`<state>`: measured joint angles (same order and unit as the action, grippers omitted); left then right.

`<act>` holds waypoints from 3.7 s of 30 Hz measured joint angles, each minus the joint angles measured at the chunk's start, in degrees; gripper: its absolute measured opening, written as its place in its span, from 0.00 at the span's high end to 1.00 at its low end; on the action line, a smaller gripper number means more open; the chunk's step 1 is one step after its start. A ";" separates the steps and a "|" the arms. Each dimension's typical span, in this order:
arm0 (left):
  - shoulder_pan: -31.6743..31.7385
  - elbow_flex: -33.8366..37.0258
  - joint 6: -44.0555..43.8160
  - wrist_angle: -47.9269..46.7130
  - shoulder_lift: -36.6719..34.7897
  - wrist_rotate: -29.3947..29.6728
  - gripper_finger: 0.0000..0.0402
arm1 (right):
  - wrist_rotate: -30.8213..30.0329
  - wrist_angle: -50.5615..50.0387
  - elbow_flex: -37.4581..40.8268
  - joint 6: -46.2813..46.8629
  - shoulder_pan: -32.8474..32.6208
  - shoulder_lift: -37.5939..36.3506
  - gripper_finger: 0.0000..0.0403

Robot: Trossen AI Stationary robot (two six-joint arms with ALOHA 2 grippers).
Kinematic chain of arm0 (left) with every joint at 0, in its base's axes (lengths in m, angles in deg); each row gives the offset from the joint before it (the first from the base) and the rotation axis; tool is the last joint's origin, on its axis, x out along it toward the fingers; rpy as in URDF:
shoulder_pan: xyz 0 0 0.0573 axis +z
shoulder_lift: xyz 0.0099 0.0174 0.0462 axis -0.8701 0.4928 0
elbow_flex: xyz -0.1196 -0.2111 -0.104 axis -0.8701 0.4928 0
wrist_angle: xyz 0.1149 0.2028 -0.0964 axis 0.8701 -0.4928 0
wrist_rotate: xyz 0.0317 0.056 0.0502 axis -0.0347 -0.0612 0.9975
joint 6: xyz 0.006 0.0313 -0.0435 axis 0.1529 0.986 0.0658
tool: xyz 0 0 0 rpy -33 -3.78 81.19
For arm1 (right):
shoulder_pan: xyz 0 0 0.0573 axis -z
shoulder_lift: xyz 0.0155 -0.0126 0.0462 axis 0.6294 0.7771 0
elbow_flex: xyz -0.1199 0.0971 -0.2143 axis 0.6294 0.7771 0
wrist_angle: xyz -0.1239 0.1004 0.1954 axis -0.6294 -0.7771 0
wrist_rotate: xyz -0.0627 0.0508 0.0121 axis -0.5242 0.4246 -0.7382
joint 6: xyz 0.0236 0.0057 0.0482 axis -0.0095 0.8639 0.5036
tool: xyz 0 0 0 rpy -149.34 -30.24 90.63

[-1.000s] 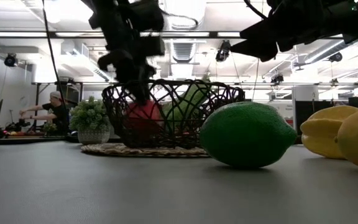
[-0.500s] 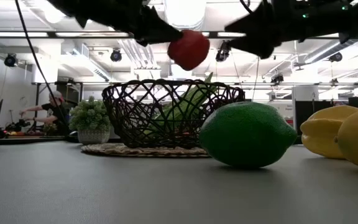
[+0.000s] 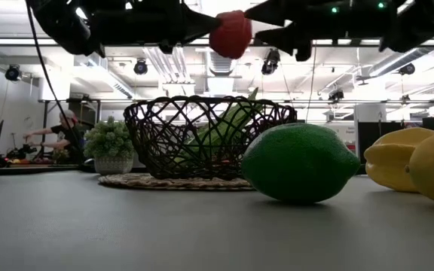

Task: Build produce basket
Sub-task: Put the red bell pepper into the basket, then put the orange carrot into the basket

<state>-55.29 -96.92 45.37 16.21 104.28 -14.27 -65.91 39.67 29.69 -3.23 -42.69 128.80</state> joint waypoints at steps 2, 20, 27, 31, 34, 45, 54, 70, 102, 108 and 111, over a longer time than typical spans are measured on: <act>-0.43 -0.32 0.00 0.13 0.49 -0.03 0.81 | -1.47 -0.20 -1.32 -0.54 0.09 0.73 0.19; -1.39 -0.45 -1.52 1.67 1.21 0.43 0.72 | -3.26 -6.31 -6.06 0.08 0.33 2.30 0.43; -1.43 0.72 -1.91 0.70 0.61 0.17 0.52 | -3.40 -13.88 -7.97 2.83 0.35 1.67 0.46; -1.54 1.54 -1.12 -0.78 -0.47 2.10 0.40 | -4.10 -21.53 -9.75 5.14 0.58 1.67 0.46; -1.54 1.74 0.14 -5.45 -3.31 4.33 0.35 | -4.19 -30.24 -11.38 8.68 1.51 1.89 0.46; -1.56 3.96 1.30 -18.52 -16.47 4.43 0.32 | -4.29 -49.08 -13.55 24.32 6.89 4.00 0.45; -1.65 7.79 -1.57 -10.70 -17.67 3.74 0.32 | -4.31 -49.95 -20.76 22.95 7.88 13.82 0.45; -1.60 8.84 -2.93 -10.42 -17.74 3.78 0.32 | -4.54 -69.31 -36.82 24.41 8.88 26.36 0.42; -3.02 9.78 -9.19 -11.91 -17.69 3.19 0.32 | -3.14 -85.40 -36.47 17.65 8.34 10.88 0.34; -5.38 9.78 -10.56 -11.87 -17.69 3.06 0.32 | 4.33 -80.75 -35.84 13.35 9.78 13.01 0.71; -6.67 9.76 -10.56 -11.47 -17.69 2.95 0.32 | 4.76 -77.21 -35.73 11.79 10.30 15.89 0.89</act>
<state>-61.96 -87.16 34.82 4.74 86.59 -11.32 -61.15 -37.53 -6.04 8.56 -32.39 144.70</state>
